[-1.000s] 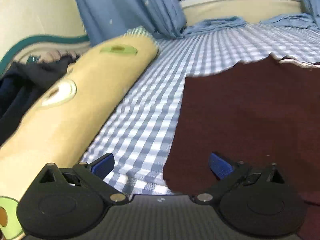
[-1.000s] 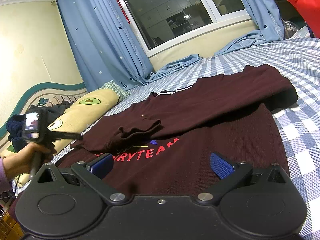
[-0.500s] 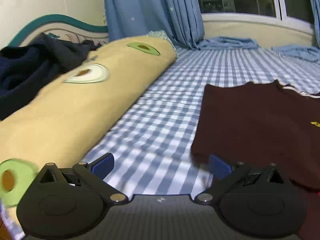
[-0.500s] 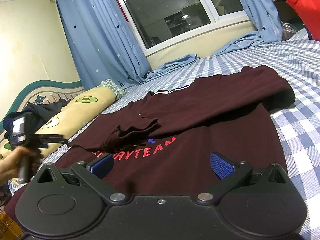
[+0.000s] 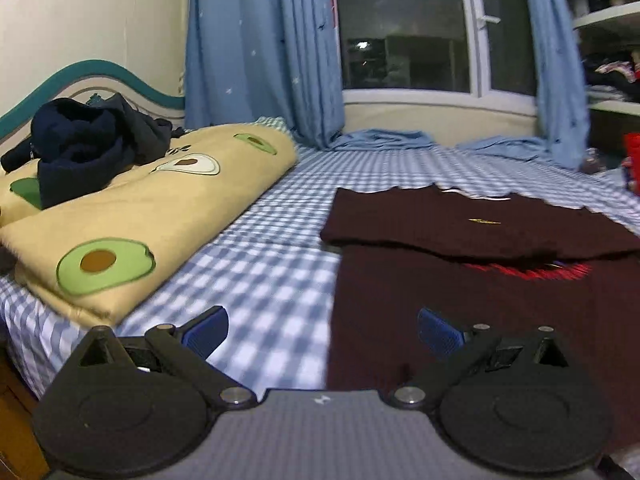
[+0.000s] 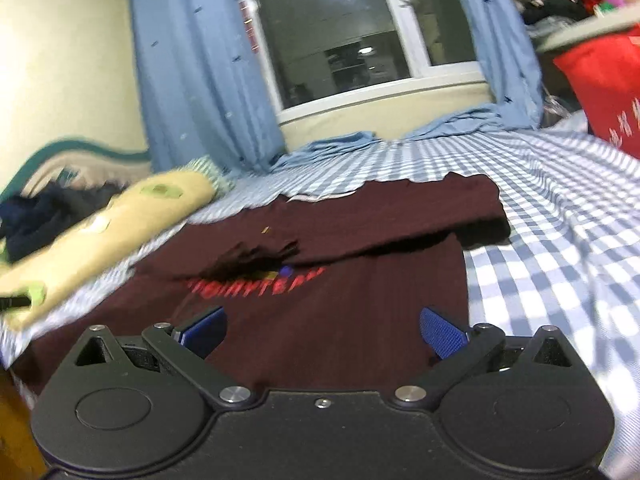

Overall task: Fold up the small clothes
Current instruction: 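Withdraw the left gripper and bring both grippers to the shirt hem, then close the right gripper on the hem while the left gripper grasps the hem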

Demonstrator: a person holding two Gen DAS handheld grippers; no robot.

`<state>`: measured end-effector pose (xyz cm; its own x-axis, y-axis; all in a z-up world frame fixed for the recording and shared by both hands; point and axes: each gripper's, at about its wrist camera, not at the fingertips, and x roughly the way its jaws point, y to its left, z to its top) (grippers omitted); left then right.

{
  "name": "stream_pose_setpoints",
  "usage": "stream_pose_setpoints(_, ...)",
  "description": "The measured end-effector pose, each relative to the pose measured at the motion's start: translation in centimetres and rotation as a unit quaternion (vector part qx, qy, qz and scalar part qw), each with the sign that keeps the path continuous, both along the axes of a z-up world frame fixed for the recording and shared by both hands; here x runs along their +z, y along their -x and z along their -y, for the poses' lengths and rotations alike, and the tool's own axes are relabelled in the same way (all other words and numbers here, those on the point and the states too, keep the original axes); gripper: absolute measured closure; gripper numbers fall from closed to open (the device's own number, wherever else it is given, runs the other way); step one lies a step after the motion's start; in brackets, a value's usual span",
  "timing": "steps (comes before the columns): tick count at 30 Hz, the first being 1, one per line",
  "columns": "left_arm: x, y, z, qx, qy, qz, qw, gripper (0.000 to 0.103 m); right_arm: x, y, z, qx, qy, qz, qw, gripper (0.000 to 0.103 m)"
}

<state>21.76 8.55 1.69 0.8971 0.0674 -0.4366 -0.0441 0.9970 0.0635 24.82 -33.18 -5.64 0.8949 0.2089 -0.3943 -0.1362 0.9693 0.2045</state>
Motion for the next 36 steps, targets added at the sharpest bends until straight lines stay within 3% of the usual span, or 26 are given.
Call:
stream_pose_setpoints(6,-2.8,7.7,1.7,0.003,0.01,0.025,0.9996,0.001,-2.6,7.3,-3.7,0.033,0.133,-0.028,0.99,0.0)
stream_pose_setpoints(9,-4.1,10.3,2.5,0.013,0.019,0.023,0.9995,0.001,-4.8,9.7,-6.1,0.024,0.22,-0.013,0.975,0.0)
stream_pose_setpoints(13,-4.8,12.7,3.0,0.015,0.012,0.02,0.9996,0.001,-7.6,10.6,-9.5,0.024,0.34,0.009,0.94,0.0)
stream_pose_setpoints(17,-4.7,13.9,2.8,0.025,0.021,0.021,0.9993,0.001,-9.3,9.9,-11.6,0.039,0.391,0.02,0.919,0.0)
stream_pose_setpoints(21,-4.5,14.5,2.4,0.054,0.015,0.024,0.9981,0.001,-12.2,7.6,-13.8,-0.003,0.491,0.024,0.871,0.0)
stream_pose_setpoints(23,-4.5,14.7,2.5,0.071,0.003,0.023,0.9972,0.001,-13.0,6.1,-14.3,-0.021,0.522,0.015,0.853,0.0)
stream_pose_setpoints(28,-4.8,14.6,2.8,0.076,-0.028,0.015,0.9966,0.001,-13.9,5.5,-13.9,-0.047,0.545,0.027,0.837,0.001)
stream_pose_setpoints(30,-5.1,14.3,3.1,0.07,-0.036,0.011,0.9968,0.001,-13.6,6.0,-13.2,-0.052,0.537,0.045,0.841,0.001)
stream_pose_setpoints(33,-5.8,13.6,3.8,0.055,-0.06,0.019,0.9965,0.001,-12.8,7.1,-12.2,-0.054,0.52,0.072,0.85,0.013)
stream_pose_setpoints(36,-7.6,12.3,5.3,0.053,-0.144,0.044,0.9872,0.0,-11.5,8.6,-11.6,-0.047,0.494,0.102,0.862,0.028)
